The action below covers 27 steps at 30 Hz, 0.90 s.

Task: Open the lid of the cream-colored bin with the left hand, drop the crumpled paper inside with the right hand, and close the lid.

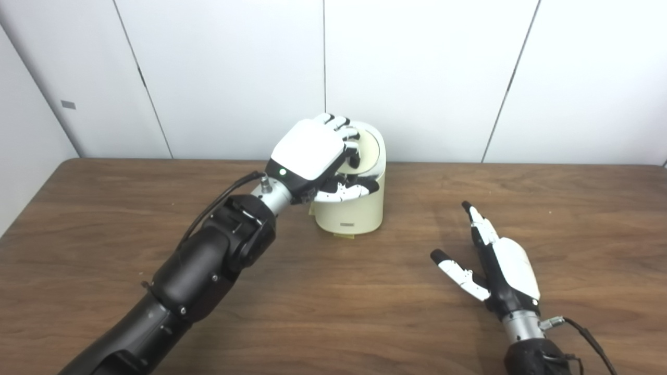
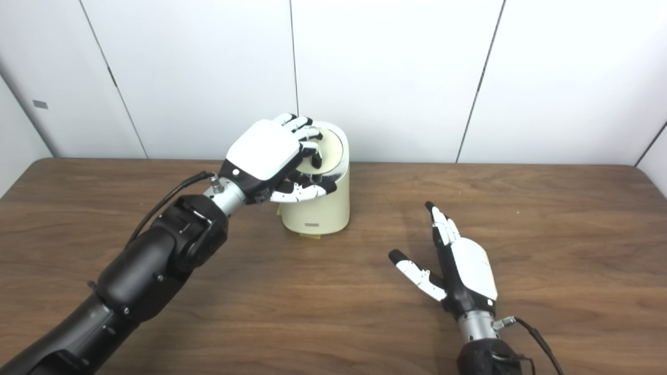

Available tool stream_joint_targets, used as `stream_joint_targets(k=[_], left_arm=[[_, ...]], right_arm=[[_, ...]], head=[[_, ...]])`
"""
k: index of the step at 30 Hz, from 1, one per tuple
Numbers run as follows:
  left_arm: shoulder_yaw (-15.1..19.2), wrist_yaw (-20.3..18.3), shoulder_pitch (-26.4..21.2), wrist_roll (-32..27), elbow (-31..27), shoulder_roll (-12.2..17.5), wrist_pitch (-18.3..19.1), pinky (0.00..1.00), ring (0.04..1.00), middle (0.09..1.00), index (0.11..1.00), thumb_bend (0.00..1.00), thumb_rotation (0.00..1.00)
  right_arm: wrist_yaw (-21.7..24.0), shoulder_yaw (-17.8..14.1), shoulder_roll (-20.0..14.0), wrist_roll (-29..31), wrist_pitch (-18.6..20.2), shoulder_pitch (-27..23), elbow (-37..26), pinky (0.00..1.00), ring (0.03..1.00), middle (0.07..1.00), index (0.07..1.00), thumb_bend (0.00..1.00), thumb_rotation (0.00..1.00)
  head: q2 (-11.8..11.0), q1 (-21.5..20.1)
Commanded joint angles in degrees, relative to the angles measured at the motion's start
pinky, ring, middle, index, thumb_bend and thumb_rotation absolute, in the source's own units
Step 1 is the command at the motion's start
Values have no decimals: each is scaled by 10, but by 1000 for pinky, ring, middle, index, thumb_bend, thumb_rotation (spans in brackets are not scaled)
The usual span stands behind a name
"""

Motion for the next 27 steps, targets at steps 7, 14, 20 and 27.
stream_joint_targets(k=[7, 14, 20, 27], left_arm=[[-13, -27, 24, 22, 19, 0, 4, 936, 945, 884, 696, 498, 1000], [-15, -21, 52, 19, 13, -7, -2, 927, 926, 872, 661, 510, 991], [29, -2, 58, -35, -18, -12, -5, 883, 888, 835, 665, 482, 955], [97, 86, 63, -107, -24, -43, -31, 774, 892, 904, 893, 483, 921]], right_arm=[[1, -13, -13, -1, -10, -18, -31, 826, 961, 956, 1000, 529, 1000], [12, -18, -15, 5, -8, -24, -41, 843, 964, 954, 1000, 549, 1000], [21, -22, -8, 15, -3, -28, -48, 837, 964, 954, 1000, 541, 1000], [25, -21, -4, 20, -7, -33, -38, 833, 950, 936, 998, 539, 1000]], head=[[2, 1], [2, 10], [5, 16], [5, 20]])
